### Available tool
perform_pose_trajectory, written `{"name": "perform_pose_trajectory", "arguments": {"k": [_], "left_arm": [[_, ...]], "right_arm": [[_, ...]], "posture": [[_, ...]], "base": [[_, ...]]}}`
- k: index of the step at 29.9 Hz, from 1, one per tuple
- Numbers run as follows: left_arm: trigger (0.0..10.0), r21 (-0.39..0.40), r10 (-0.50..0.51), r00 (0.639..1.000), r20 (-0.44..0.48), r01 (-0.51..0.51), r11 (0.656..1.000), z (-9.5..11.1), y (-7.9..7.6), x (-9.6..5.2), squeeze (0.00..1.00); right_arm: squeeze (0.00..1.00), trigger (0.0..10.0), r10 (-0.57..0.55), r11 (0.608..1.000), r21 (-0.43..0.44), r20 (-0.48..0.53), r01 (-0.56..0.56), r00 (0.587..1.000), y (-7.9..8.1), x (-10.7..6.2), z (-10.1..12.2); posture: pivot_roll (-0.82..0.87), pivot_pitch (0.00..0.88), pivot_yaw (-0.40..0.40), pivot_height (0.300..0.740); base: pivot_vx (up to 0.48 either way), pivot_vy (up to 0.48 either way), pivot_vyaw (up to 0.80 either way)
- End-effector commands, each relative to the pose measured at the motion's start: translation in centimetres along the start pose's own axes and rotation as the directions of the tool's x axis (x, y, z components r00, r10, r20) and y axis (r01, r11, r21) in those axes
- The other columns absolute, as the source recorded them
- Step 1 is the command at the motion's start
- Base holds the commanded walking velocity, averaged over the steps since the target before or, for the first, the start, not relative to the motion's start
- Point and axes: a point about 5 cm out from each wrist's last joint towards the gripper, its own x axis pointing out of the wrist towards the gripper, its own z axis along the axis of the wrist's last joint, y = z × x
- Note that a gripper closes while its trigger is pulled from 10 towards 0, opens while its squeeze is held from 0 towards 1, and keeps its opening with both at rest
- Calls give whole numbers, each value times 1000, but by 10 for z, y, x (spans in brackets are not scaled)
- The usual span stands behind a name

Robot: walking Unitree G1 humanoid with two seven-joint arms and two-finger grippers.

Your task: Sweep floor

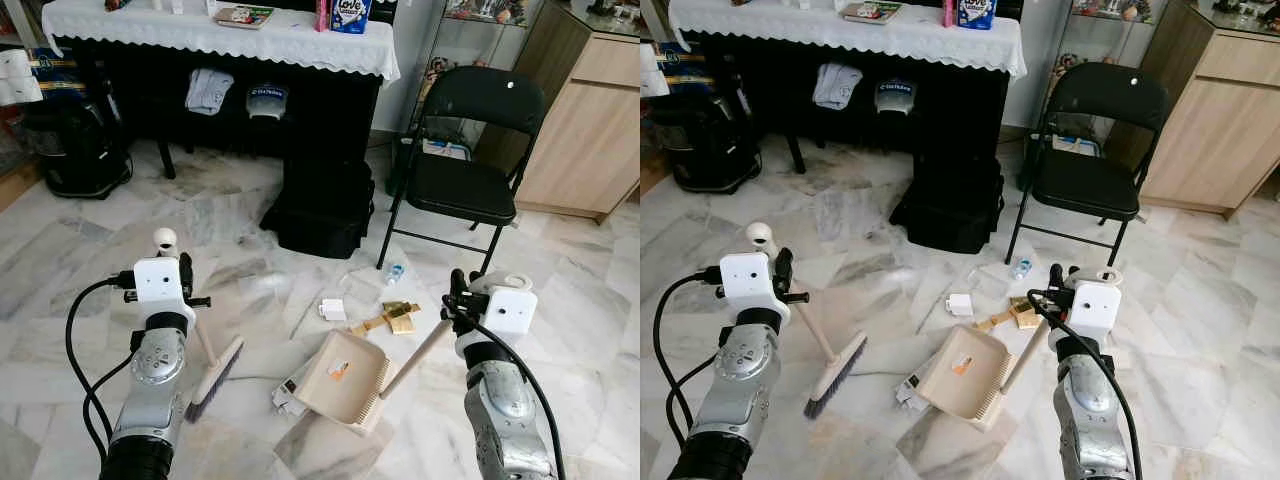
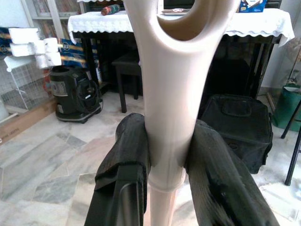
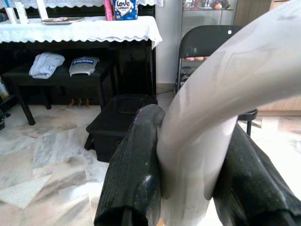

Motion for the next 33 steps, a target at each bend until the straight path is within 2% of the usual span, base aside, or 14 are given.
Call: {"name": "perform_pose_trajectory", "arguments": {"k": [1, 33], "left_arm": [[10000, 4, -9, 999, 46, 9, 1000, 9, -1, 1, 0], [10000, -2, -10, 999, 44, 10, 1000, 8, -1, 0, 0]], "right_arm": [[0, 10000, -11, 1000, -8, 42, 11, 999, -4, 2, 9], [0, 10000, -18, 1000, -14, 38, 18, 999, -5, 1, 9]], "posture": [[-38, 22, -61, 740], [-40, 31, -60, 740]], "base": [[0, 0, 0], [309, 0, 0]]}}
